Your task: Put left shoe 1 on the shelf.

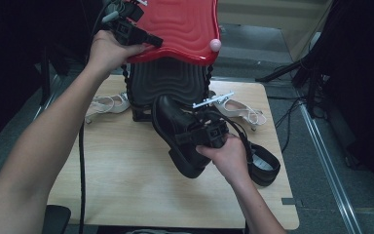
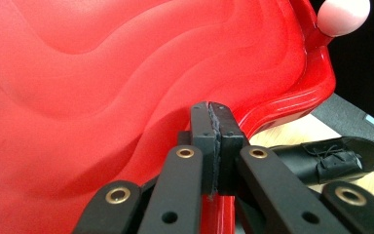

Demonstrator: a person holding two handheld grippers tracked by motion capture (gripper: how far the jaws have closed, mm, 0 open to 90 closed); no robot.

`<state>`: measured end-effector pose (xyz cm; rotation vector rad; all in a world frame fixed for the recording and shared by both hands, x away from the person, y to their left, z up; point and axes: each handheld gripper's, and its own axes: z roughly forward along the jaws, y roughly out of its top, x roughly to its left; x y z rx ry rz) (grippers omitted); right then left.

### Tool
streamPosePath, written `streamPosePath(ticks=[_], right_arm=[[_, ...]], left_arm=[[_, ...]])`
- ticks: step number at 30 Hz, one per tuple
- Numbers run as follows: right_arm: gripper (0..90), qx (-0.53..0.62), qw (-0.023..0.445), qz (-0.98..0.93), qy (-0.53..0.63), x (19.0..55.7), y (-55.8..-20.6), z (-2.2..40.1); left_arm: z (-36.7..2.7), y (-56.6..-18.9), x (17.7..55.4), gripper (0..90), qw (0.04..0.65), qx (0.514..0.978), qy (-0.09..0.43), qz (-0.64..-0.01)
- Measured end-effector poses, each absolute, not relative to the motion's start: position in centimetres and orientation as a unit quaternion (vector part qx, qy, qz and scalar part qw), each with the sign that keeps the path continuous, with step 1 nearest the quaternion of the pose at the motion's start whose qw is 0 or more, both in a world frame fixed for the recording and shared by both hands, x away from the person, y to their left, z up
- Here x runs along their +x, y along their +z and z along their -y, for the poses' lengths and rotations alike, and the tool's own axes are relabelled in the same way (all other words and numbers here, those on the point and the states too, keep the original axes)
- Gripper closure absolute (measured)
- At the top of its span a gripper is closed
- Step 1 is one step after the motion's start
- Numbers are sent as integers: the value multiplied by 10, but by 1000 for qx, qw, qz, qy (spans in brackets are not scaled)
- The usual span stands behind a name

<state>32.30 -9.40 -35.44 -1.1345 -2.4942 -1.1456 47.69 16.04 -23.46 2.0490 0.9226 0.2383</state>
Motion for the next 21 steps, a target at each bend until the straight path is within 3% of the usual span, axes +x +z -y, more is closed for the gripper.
streamPosePath(ticks=[8,21], right_arm=[[865,-378,59,839,-387,352,-339,74],[867,-377,-24,834,-402,388,-338,37]], left_arm=[[-161,-235,477,900,427,818,92,-373],[-162,-235,476,900,425,820,92,-372]])
